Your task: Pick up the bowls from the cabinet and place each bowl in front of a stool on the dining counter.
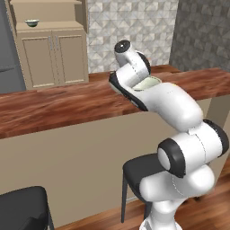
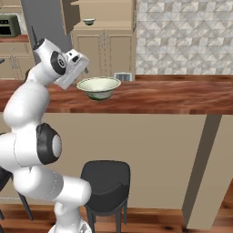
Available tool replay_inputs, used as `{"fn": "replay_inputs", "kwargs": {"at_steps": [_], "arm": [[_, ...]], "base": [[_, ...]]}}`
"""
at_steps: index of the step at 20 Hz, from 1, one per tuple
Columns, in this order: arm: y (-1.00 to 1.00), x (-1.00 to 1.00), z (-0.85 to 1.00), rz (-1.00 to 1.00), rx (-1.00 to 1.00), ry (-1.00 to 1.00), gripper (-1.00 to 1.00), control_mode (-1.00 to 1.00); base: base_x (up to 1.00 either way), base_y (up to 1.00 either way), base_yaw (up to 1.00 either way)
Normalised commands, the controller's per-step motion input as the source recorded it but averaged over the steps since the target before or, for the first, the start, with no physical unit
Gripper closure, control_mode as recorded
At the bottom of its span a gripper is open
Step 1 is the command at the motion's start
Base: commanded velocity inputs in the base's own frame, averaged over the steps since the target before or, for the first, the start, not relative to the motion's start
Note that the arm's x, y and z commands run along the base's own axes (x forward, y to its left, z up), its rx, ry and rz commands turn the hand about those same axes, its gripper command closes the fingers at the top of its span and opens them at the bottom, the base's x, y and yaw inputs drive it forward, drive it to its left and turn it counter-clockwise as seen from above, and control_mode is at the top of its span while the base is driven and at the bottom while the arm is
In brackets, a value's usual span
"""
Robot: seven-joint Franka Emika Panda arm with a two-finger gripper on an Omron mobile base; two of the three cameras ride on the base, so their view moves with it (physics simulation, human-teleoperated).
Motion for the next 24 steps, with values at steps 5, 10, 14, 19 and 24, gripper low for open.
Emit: {"fn": "replay_inputs", "kwargs": {"at_steps": [5, 10, 14, 19, 24], "arm": [[-0.08, -0.85, 0.74, 0.00, 0.15, 0.20, -1.00, -1.00], [-0.06, -0.99, 0.58, 0.00, 0.18, 0.15, -1.00, -1.00], [-0.38, -1.00, 0.46, -0.14, 0.20, 0.20, -1.00, -1.00], [-0.43, -1.00, 0.38, -0.32, 0.26, 0.18, -1.00, -1.00], [-0.09, -1.00, -0.08, -0.50, 0.18, 0.02, -1.00, -1.00]], "base": [[0.00, 0.00, 0.00], [0.00, 0.00, 0.00], [0.00, 0.00, 0.00], [0.00, 0.00, 0.00], [0.00, 0.00, 0.00]]}}
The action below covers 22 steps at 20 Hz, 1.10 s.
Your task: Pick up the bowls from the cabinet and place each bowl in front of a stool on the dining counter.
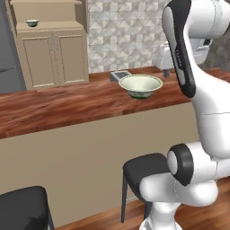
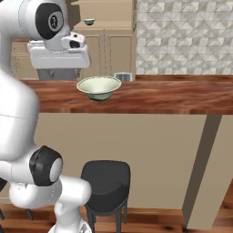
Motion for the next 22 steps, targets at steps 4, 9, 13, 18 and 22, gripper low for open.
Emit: {"fn": "replay_inputs", "kwargs": {"at_steps": [4, 9, 13, 18, 22], "arm": [[0.00, -1.00, -0.48, -0.46, 0.01, 0.00, -1.00, -1.00], [0.00, -1.00, -0.54, -0.41, 0.00, 0.00, -1.00, -1.00], [-0.04, -0.68, -0.38, -0.39, 0.00, 0.00, -1.00, -1.00], [-0.01, -0.12, -0.29, -0.20, 0.00, -0.06, -1.00, -1.00], [-0.04, 0.06, -0.07, 0.08, 0.00, -0.02, -1.00, -1.00]], "base": [[0.00, 0.00, 0.00], [0.00, 0.00, 0.00], [0.00, 0.00, 0.00], [0.00, 0.00, 0.00], [0.00, 0.00, 0.00]]}}
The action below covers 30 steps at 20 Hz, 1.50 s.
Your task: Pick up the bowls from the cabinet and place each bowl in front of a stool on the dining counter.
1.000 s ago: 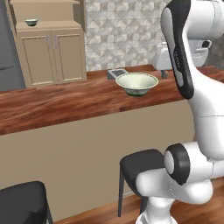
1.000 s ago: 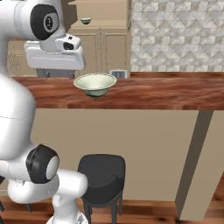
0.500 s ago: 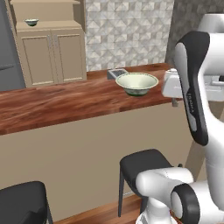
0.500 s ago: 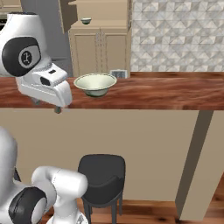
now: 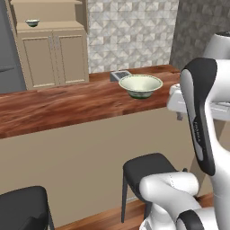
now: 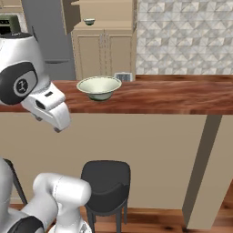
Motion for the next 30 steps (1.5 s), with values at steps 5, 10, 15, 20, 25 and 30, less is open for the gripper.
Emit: {"fn": "replay_inputs", "kwargs": {"at_steps": [5, 10, 15, 20, 25, 30], "arm": [[-0.01, 0.10, -0.11, 0.17, 0.00, -0.08, -1.00, -1.00], [0.00, 0.00, -0.24, 0.17, 0.00, -0.11, -1.00, -1.00], [0.00, 0.00, -0.37, 0.12, -0.02, -0.09, -1.00, -1.00], [0.00, 0.00, -0.31, 0.00, -0.05, -0.01, -1.00, -1.00], [0.00, 0.00, 0.00, 0.00, 0.00, 0.00, -1.00, -1.00], [0.00, 0.00, 0.00, 0.00, 0.00, 0.00, -1.00, -1.00]], "base": [[0.00, 0.00, 0.00], [0.00, 0.00, 0.00], [0.00, 0.00, 0.00], [0.00, 0.00, 0.00], [0.00, 0.00, 0.00], [0.00, 0.00, 0.00]]}}
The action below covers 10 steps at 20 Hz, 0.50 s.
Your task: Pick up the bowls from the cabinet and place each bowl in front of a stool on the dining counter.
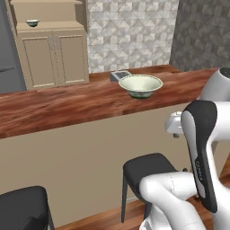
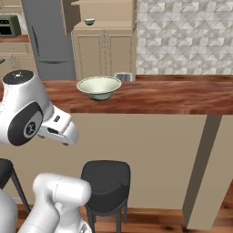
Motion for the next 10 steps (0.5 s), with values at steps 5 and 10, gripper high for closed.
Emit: {"fn": "replay_inputs", "kwargs": {"at_steps": [5, 10], "arm": [[0.00, -0.01, 0.00, 0.00, 0.00, 0.00, -1.00, 1.00], [0.00, 0.00, 0.00, 0.00, 0.00, 0.00, -1.00, 1.00]], "base": [[-0.06, -0.07, 0.00], [-0.14, -0.80, 0.02]]}}
